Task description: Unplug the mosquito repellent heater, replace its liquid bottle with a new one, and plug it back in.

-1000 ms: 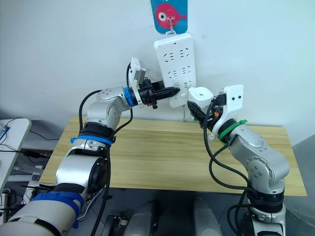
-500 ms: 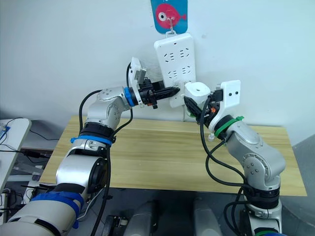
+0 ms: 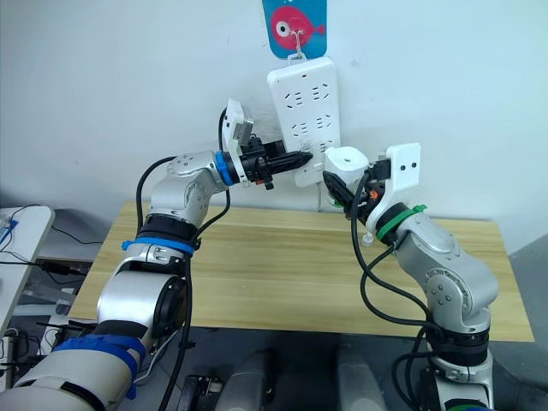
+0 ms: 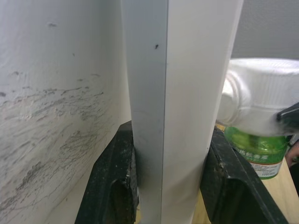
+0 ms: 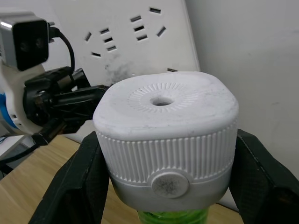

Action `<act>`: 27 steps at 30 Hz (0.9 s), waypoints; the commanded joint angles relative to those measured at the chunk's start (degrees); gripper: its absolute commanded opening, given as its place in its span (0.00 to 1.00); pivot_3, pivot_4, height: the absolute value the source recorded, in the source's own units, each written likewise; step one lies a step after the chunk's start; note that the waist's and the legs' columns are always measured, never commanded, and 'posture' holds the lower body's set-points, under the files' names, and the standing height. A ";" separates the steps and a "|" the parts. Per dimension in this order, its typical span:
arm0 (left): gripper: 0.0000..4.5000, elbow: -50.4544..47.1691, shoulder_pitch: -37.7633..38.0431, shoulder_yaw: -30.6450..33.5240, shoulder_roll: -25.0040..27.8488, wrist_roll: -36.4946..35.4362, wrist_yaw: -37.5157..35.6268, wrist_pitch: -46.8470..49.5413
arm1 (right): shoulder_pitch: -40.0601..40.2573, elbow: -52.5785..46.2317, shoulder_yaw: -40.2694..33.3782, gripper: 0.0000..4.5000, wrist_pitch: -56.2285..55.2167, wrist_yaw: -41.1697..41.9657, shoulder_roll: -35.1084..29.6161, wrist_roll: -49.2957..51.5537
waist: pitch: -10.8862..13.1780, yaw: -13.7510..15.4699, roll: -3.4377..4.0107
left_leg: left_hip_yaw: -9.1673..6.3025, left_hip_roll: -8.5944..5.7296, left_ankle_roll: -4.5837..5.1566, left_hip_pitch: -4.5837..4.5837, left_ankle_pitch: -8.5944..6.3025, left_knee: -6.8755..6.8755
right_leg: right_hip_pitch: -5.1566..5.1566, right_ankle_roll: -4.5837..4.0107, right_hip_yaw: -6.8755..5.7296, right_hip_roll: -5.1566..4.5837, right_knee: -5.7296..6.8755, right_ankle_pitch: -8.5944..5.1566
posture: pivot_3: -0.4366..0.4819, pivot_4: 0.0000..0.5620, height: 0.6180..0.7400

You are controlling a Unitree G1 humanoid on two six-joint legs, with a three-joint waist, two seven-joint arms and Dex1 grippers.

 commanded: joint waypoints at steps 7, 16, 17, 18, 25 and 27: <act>0.29 -2.39 -0.58 -0.16 -0.36 -0.48 -0.57 -0.76 | -2.17 0.37 0.77 0.67 -2.81 -0.05 1.80 -1.20 | 0.00 -0.03 0.00 | 0.00 0.00 0.00 0.00 0.00 0.00 | 0.00 0.00 0.00 0.00 0.00 0.00 | 0.44 0.42 1.00; 0.29 -2.50 -0.41 -0.16 -0.16 -0.43 -0.60 -0.72 | -3.57 0.41 0.59 0.67 -2.59 -0.38 3.31 -0.21 | 0.00 -0.07 0.00 | 0.01 0.00 0.00 0.00 0.00 0.00 | -0.01 0.00 0.00 0.01 0.00 0.00 | 0.44 0.42 1.00; 0.29 -2.51 -0.40 -0.16 -0.16 -0.43 -0.61 -0.71 | -3.81 0.42 0.52 0.67 -2.47 -0.44 3.48 -0.13 | 0.00 -0.07 0.00 | 0.01 0.00 0.00 0.00 0.00 0.00 | -0.01 0.00 0.00 0.01 0.00 0.00 | 0.44 0.42 1.00; 0.29 -2.52 -0.38 -0.16 -0.17 -0.42 -0.61 -0.73 | -3.98 0.46 0.50 0.67 -2.36 -0.46 3.57 -0.11 | 0.00 -0.06 0.00 | 0.01 0.01 0.00 0.00 0.00 0.00 | -0.01 0.00 0.00 0.01 0.00 0.00 | 0.44 0.42 1.00; 0.29 -2.68 -0.31 -0.20 -0.30 -0.37 -0.52 -0.75 | -4.63 0.95 1.26 0.67 -1.86 -0.46 3.29 -0.92 | 0.00 -0.06 0.00 | 0.00 0.00 0.00 0.00 0.00 0.00 | -0.02 0.00 0.00 0.01 0.00 0.00 | 0.44 0.42 1.00; 0.29 -2.80 -0.28 -0.25 -0.44 -0.37 -0.46 -0.70 | -5.08 1.58 2.17 0.67 -1.89 -0.84 3.02 -2.27 | 0.00 -0.07 0.00 | 0.01 0.00 0.00 0.00 0.00 0.00 | -0.02 0.00 0.00 0.01 0.00 0.00 | 0.44 0.42 1.00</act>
